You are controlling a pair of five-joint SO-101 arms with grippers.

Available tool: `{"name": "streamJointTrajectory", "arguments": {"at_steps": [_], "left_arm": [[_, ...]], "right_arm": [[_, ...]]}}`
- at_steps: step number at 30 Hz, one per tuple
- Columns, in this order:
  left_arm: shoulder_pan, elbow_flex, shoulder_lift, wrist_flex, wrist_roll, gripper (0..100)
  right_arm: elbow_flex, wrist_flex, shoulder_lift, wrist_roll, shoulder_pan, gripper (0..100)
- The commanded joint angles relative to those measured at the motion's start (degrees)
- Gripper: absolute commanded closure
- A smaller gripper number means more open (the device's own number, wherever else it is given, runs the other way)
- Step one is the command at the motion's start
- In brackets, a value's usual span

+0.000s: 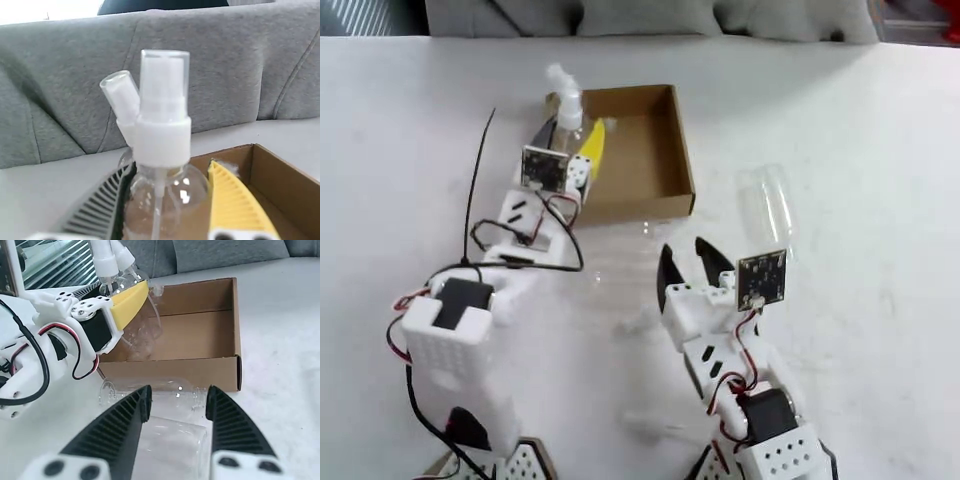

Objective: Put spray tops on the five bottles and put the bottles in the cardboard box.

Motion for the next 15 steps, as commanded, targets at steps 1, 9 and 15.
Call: {"name": "streamJointTrajectory", "arguments": {"at_steps": [1, 9, 15], "left_arm": [[-1.27, -2.99, -0.48, -1.67, 0.09, 87], [-1.27, -6.07, 1.89, -1.76, -0.44, 98], [-1.27, -9.32, 6.46, -1.76, -0.44, 95]], "right_arm": [[-0.62, -0.40, -0.31, 0.44, 0.40, 84.7], [-0.62, -0.40, -0.31, 0.44, 0.40, 84.7], [-0.62, -0.40, -0.31, 0.44, 0.40, 84.7]]}}
